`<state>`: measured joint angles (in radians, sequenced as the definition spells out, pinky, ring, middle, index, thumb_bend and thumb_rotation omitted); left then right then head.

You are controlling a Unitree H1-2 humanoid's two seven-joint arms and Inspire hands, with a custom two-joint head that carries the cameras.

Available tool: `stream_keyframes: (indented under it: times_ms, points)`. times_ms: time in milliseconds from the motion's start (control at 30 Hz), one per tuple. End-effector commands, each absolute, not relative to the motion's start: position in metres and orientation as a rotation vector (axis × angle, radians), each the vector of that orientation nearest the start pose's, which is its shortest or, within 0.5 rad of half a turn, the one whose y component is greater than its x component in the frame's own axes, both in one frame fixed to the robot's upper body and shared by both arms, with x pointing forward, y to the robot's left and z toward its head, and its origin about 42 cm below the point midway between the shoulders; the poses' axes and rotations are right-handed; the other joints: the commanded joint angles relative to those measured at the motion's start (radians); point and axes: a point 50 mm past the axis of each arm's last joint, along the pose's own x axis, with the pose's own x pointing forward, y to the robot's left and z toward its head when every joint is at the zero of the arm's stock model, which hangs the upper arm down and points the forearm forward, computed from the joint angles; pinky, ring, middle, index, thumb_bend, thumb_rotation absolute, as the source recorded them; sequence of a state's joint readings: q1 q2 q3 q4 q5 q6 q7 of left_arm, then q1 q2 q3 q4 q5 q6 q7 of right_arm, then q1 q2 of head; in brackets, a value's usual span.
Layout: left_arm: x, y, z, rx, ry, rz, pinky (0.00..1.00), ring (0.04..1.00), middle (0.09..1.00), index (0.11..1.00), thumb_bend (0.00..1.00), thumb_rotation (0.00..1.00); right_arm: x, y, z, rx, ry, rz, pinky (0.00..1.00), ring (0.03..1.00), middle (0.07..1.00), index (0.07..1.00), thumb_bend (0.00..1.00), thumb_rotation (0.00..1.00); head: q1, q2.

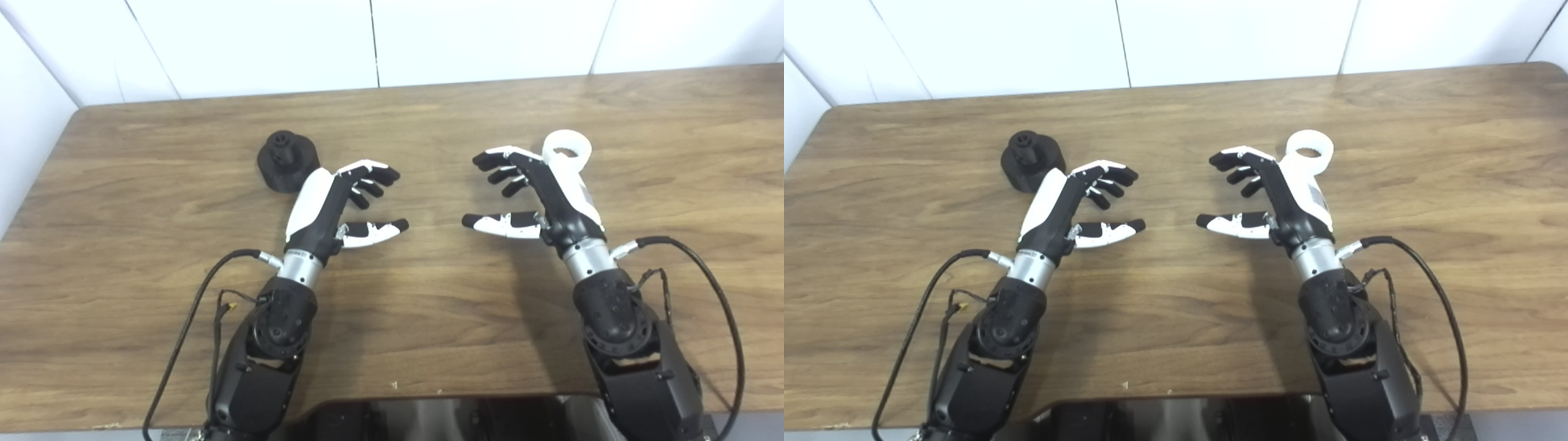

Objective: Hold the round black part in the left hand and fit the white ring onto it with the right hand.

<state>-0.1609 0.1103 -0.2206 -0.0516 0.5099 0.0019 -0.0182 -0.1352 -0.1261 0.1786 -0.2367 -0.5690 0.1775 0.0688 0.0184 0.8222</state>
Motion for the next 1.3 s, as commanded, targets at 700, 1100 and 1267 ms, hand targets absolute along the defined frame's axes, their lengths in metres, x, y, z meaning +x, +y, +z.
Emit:
stream_keyframes:
  times_ms: [700, 1100, 1267]
  points:
    - [0.332, 0.155, 0.167, 0.628, -0.362, -0.197, 0.51, 0.625, 0.679, 0.65, 0.68, 0.11, 0.316, -0.199, 0.201, -0.688, -0.297, 0.1, 0.55, 0.658, 0.704, 0.697, 0.75, 0.18, 0.176, -0.029]
    - [0.333, 0.148, 0.163, 0.65, -0.377, -0.196, 0.5, 0.622, 0.678, 0.651, 0.67, 0.15, 0.316, -0.212, 0.199, -0.655, -0.314, 0.103, 0.56, 0.664, 0.718, 0.697, 0.73, 0.1, 0.218, -0.034]
    - [0.334, 0.148, 0.164, 0.655, -0.378, -0.186, 0.52, 0.64, 0.691, 0.652, 0.67, 0.14, 0.316, -0.213, 0.199, -0.662, -0.314, 0.107, 0.54, 0.659, 0.714, 0.696, 0.73, 0.1, 0.224, -0.037]
